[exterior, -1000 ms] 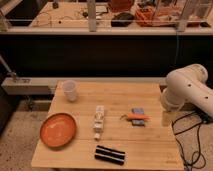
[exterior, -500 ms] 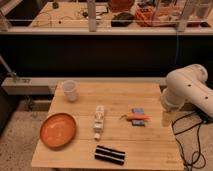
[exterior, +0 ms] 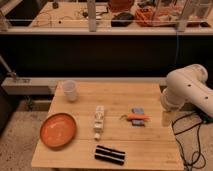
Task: Pick up the ceramic bowl
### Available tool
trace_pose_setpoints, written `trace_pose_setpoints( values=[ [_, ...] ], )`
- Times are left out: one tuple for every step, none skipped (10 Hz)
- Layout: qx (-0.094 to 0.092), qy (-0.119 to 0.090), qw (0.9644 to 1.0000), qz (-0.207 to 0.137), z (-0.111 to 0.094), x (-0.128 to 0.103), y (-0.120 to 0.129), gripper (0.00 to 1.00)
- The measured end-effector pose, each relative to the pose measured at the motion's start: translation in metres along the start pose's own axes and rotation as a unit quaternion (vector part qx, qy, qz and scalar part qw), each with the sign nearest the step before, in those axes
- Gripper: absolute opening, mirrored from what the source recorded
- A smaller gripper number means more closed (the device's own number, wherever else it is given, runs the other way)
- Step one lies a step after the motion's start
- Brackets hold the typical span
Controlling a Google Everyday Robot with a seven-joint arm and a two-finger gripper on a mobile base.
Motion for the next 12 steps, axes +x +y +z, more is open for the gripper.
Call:
trace_pose_setpoints(
  values=[
    [0.001,0.002,1.0000,-0.006,-0.001,-0.004,0.000,0.80],
    [0.003,0.004,0.9998,-0.019,0.000,-0.018,0.000,0.80],
    [0.005,0.006,0.9995,-0.030,-0.001,-0.033,0.000,0.80],
    [0.007,0.008,0.9991,-0.041,-0.001,-0.051,0.000,0.80],
    [0.007,0.008,0.9986,-0.052,-0.001,-0.064,0.000,0.80],
    [0.009,0.010,0.9980,-0.061,-0.001,-0.071,0.001,0.80],
    [0.009,0.011,0.9974,-0.071,-0.001,-0.075,0.001,0.80],
    [0.010,0.013,0.9967,-0.079,-0.001,-0.081,0.001,0.80],
    [0.011,0.014,0.9955,-0.093,0.000,-0.097,0.001,0.80],
    [0.013,0.016,0.9942,-0.106,-0.001,-0.114,0.001,0.80],
    [0.015,0.016,0.9928,-0.118,-0.001,-0.127,0.001,0.80],
    [0.015,0.019,0.9913,-0.129,-0.001,-0.135,0.002,0.80]
  ],
)
